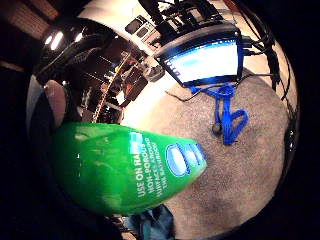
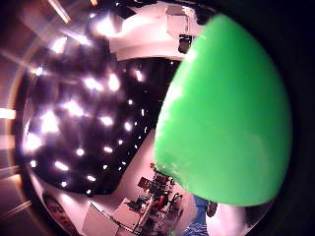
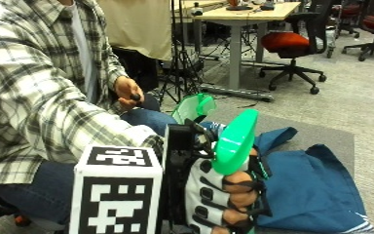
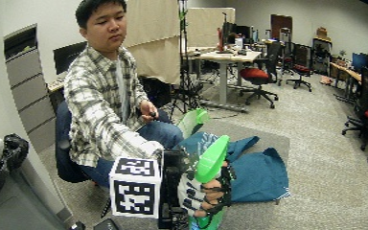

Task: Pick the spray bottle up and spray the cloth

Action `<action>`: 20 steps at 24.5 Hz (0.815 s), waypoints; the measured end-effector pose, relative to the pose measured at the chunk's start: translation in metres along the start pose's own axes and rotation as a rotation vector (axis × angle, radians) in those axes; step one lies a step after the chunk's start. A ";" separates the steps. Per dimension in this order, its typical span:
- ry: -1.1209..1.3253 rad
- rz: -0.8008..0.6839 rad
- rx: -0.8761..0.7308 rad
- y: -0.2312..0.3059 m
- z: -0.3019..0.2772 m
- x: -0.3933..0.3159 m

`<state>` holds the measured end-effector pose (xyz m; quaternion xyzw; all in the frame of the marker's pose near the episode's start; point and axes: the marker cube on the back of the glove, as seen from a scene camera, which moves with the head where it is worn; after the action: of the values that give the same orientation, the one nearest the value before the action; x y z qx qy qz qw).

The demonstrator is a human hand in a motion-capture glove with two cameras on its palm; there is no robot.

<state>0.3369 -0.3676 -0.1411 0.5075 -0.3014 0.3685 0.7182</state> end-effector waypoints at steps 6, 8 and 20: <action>-0.004 -0.007 -0.017 -0.001 0.000 0.000; -0.004 -0.009 -0.020 -0.001 0.000 0.000; 0.026 -0.061 -0.099 0.000 0.004 -0.011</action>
<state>0.3306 -0.3739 -0.1492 0.4754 -0.2943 0.3375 0.7573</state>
